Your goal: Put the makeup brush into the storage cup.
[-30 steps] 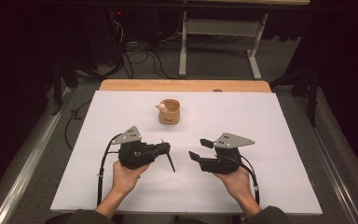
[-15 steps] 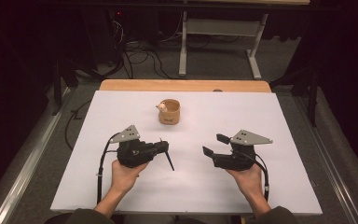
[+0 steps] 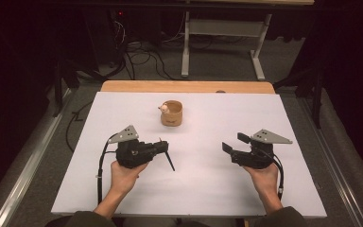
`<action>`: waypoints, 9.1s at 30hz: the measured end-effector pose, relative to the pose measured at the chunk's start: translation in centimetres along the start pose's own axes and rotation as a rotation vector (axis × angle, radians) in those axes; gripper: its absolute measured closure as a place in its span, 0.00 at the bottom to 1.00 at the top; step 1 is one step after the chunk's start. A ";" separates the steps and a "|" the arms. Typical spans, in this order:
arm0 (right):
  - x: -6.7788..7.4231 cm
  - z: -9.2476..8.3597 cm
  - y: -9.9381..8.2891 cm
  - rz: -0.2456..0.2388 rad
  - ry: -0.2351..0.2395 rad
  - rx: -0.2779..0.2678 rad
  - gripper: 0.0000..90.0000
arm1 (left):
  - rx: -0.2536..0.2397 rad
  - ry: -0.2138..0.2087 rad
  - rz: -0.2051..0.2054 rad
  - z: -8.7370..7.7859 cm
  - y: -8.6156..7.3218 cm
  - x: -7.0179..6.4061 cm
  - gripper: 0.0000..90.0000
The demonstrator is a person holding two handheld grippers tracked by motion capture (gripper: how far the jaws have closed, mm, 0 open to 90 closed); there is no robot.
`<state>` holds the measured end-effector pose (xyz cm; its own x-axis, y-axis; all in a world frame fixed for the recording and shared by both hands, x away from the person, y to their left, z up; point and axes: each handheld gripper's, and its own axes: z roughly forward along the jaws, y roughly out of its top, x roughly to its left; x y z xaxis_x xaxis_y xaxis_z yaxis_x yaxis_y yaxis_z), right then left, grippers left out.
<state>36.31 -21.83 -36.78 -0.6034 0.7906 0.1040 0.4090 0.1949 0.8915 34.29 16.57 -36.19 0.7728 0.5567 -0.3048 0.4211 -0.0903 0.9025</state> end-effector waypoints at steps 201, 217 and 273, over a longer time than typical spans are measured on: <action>-4.7 -1.3 -5.1 0.051 -0.177 0.014 0.29 | 0.136 0.481 -0.038 7.9 10.5 10.2 0.24; -4.7 -1.3 -5.1 0.050 -0.181 0.012 0.29 | 0.111 0.475 -0.027 5.8 10.4 9.7 0.21; -4.8 -1.9 -5.1 0.060 -0.186 -0.020 0.30 | 0.026 0.363 0.054 0.7 9.0 5.5 0.22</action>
<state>35.81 -27.78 -41.00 -0.4411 0.8943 0.0755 0.4254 0.1342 0.8950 42.67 18.28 -30.00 0.5768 0.8072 -0.1250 0.4002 -0.1459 0.9047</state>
